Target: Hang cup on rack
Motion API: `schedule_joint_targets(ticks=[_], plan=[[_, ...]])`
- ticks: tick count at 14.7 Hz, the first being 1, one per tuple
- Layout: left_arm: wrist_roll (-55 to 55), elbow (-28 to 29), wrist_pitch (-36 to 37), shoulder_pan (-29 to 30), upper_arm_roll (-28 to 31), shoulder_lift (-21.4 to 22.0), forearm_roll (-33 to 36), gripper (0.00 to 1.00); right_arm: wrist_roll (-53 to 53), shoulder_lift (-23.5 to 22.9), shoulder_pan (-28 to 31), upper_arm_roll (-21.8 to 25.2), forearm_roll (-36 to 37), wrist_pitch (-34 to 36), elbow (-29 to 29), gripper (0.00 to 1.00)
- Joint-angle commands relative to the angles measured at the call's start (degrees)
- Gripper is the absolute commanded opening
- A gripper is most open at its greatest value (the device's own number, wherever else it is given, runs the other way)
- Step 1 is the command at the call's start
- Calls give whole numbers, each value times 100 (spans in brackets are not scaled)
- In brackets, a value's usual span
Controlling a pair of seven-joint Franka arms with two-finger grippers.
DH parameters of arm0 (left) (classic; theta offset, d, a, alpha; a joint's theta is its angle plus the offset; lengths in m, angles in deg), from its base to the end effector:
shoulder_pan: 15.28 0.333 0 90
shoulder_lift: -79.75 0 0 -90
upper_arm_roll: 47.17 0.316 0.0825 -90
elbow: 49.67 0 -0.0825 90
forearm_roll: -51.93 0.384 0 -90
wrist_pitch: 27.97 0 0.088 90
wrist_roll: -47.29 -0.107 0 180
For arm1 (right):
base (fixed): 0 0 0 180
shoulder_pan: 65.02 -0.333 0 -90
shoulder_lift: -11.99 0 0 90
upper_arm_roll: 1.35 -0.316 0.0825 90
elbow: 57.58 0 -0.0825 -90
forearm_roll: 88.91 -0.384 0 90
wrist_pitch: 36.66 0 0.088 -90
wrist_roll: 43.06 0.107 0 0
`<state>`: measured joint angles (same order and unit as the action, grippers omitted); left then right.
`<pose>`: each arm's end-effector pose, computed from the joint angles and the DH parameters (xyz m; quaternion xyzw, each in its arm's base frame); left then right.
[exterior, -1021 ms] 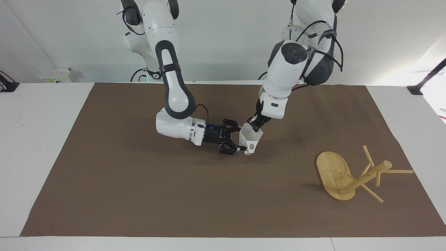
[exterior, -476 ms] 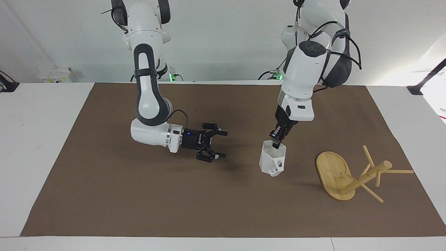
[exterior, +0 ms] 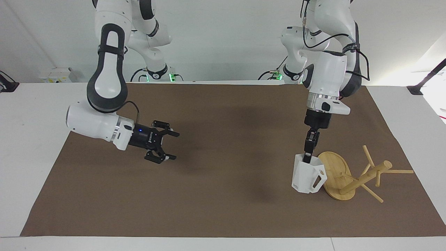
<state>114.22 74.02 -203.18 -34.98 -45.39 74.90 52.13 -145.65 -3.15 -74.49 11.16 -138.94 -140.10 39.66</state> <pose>0.5696 -0.1849 0.4568 0.8364 0.3789 0.2938 0.2658 0.6322 0.0422 0.4548 -0.6882 -0.6165 -0.2605 0.2800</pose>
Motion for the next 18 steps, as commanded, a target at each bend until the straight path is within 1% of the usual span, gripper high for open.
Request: schedule_joint_targets(ticks=[1,4,6,7,8,10,11,12,13,15,17,18], plan=[[-329,638,-356,133,-82,396,129,0,1255,748,165,-48,1509,190,155,100],[-1074,989,-338,194,-73,563,129,0,2625,1161,209,-56,2697,289,129,100],[-1288,1061,-347,431,-90,564,138,0,3626,1408,148,-74,3364,445,68,100],[-1288,1061,-347,502,-90,555,138,0,4215,1426,139,-100,3830,716,-228,100],[-1288,1096,-356,598,-99,564,138,0,4943,1418,156,-109,4156,1224,-640,100],[-1288,1140,-356,739,-108,564,138,0,6463,1374,174,-109,4474,2200,-1275,100],[-1288,1140,-356,792,-108,564,129,0,7106,1382,209,-74,4545,2579,-1486,100],[-1288,1140,-356,792,-108,538,129,0,7608,1391,244,-22,4546,2852,-1575,100],[-1288,1140,-356,792,-108,511,129,0,8013,1391,253,5,4581,2968,-1594,100],[-1288,1140,-356,792,-108,476,138,0,9041,1549,218,-73,5184,3109,-1515,100],[-1288,1105,-356,810,-108,389,138,0,9492,1699,358,-485,5459,3084,-1393,100],[-1288,1061,-356,862,-108,284,146,0,9572,1742,454,-513,5460,3162,-1383,100]])
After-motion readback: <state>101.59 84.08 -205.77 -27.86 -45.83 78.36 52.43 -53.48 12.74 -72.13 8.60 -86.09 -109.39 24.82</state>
